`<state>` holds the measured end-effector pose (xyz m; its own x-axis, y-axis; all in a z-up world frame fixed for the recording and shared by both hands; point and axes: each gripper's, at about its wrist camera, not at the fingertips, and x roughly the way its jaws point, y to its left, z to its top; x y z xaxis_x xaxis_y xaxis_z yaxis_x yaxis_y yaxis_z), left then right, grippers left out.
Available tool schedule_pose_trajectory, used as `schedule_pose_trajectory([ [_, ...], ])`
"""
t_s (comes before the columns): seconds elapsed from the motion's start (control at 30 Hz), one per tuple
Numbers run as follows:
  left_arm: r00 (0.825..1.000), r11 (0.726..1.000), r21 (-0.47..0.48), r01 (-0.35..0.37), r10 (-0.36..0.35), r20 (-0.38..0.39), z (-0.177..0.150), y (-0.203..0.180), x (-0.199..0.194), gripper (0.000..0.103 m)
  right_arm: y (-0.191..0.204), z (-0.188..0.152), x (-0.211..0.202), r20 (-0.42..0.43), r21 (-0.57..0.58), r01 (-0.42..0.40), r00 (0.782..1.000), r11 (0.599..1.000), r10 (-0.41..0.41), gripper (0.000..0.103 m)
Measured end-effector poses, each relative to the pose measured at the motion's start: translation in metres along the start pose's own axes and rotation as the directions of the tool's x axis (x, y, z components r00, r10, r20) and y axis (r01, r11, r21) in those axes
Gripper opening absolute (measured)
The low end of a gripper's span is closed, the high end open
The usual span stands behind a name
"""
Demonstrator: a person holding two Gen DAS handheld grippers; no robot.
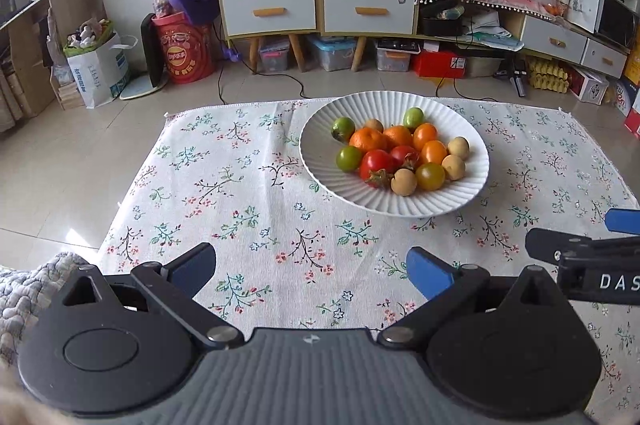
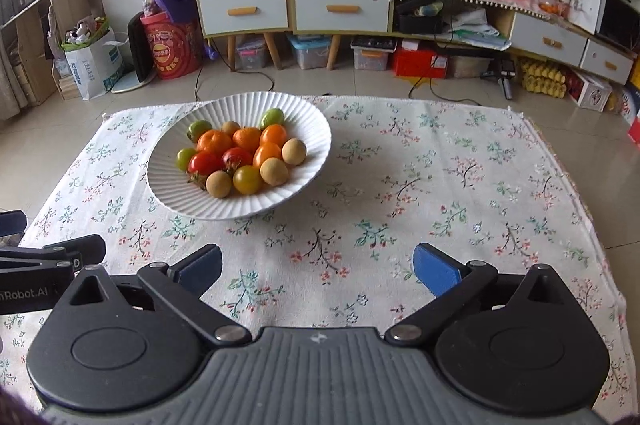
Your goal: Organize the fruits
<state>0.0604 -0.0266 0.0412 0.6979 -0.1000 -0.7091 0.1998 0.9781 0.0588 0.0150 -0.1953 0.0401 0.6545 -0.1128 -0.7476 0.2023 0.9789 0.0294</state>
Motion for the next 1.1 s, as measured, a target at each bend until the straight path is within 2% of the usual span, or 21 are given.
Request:
schedule_pose_trajectory([
  [0.1,1.0,1.0,-0.012,-0.001,0.001,-0.025,-0.002,-0.001,0.004,0.099,0.006,-0.006,-0.001,0.005,-0.023,-0.004,1.0,1.0,0.004,0.102],
  [0.23,0.999,0.999,-0.02,-0.047,0.046,-0.023,-0.006,-0.003,0.002,0.099,0.01,-0.013,-0.004,0.012,-0.029,0.014,1.0,0.999,-0.014,0.102],
  [1.1,0.998,0.999,-0.012,-0.044,0.043,-0.044,-0.012,-0.007,0.0,0.099,0.009,-0.012,-0.006,0.038,-0.011,0.049,0.998,0.999,-0.048,0.102],
])
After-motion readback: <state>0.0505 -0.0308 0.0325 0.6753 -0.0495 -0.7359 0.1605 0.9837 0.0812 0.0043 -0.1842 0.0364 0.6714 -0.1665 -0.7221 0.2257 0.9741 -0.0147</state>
